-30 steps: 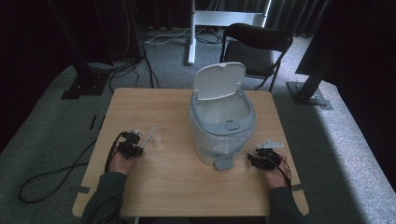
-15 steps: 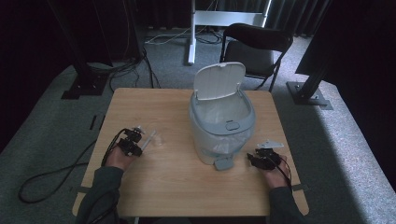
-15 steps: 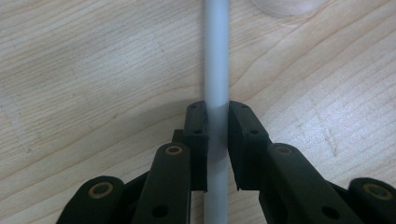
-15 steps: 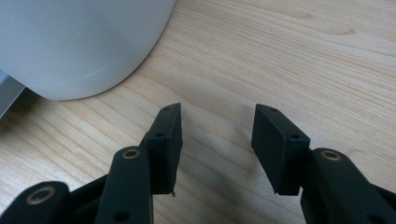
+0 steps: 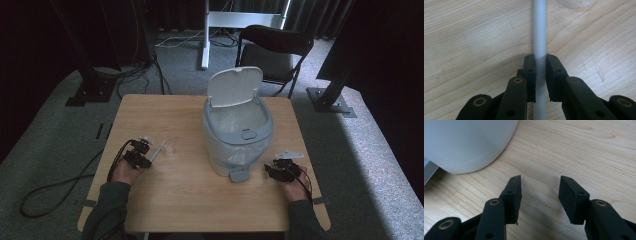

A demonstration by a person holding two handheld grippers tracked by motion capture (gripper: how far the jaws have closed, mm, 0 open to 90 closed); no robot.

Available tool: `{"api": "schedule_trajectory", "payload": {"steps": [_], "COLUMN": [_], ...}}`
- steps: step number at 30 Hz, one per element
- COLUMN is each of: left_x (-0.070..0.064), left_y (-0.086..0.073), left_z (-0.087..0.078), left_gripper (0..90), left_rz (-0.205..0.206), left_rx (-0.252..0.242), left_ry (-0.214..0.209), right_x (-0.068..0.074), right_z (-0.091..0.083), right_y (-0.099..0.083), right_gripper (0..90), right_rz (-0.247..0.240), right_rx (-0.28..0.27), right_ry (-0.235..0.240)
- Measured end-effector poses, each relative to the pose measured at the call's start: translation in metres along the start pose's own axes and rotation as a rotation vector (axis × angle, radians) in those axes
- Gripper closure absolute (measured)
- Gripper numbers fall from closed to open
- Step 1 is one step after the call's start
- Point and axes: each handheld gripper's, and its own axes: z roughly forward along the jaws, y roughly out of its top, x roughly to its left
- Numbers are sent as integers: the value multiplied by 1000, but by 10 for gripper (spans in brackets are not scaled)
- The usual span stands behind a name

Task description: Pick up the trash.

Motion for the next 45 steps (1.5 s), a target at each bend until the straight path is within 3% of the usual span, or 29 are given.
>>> {"api": "schedule_trajectory", "payload": {"steps": [9,15,26,30,33,39,45], "left_x": [13,20,18,16,13,5,0], "left_y": [-22,-31,-35,-33,-33,-29,-26], "left_z": [-12,-27,-56,-60,-65,-75,-79], "left_gripper": [793,793,792,792,792,792,792], "left_rz": [-117,-152,-130,-113,-102,-51,-34], "left_rx": [-192,-304,-498,-524,-572,-611,-639], "left_ry": [-17,-19,-31,-56,-91,-99,-123], "right_x": [0,0,-1,-1,-1,-1,-2], "right_z": [0,0,0,0,0,0,0], "right_y": [0,0,0,0,0,0,-1], "right_gripper": [525,525,525,524,524,524,525], "right_rz": [0,1,6,12,13,15,18], "right_rx": [0,0,-1,-1,-1,0,-1], "right_ry": [1,1,5,9,9,11,15]}}
